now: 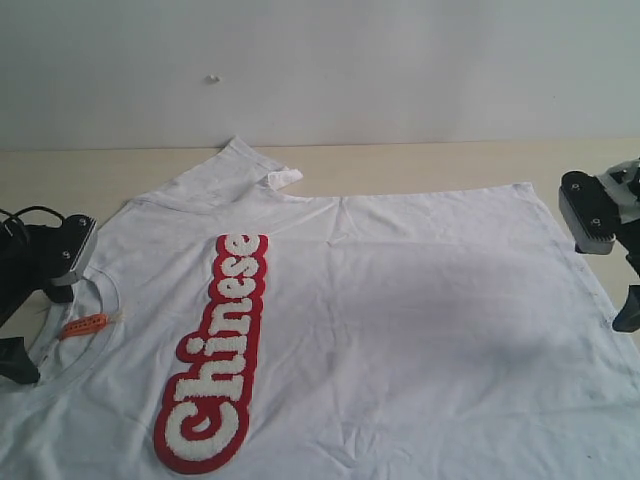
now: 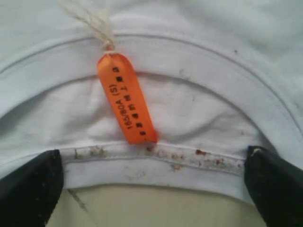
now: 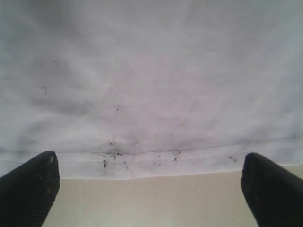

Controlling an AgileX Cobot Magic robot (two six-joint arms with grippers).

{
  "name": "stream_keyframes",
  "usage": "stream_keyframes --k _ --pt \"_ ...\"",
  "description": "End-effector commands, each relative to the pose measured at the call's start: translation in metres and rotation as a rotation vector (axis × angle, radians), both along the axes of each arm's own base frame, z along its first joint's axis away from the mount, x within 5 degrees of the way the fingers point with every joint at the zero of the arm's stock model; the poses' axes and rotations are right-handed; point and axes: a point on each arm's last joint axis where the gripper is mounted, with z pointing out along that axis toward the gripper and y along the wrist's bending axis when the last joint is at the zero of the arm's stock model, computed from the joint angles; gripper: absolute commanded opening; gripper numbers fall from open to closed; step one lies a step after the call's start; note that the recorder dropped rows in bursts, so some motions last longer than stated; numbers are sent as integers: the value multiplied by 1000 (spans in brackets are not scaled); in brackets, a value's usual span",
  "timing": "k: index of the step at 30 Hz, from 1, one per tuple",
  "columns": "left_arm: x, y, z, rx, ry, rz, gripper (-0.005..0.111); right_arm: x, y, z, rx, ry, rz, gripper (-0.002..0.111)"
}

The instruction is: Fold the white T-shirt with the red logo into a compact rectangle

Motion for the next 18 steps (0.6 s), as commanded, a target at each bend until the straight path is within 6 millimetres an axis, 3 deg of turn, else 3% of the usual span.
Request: stream_keyframes --k 1,5,11,18 --pt "2 1 2 0 -9 17 105 3 -4 -3 -20 -19 12 105" --pt "2 1 2 0 -12 17 105 4 -4 -6 -20 -22 10 105" --pt "1 1 2 -2 3 15 105 0 -4 -27 2 85 -4 105" --pt "1 1 2 -1 2 15 105 7 -6 -15 11 99 -26 105"
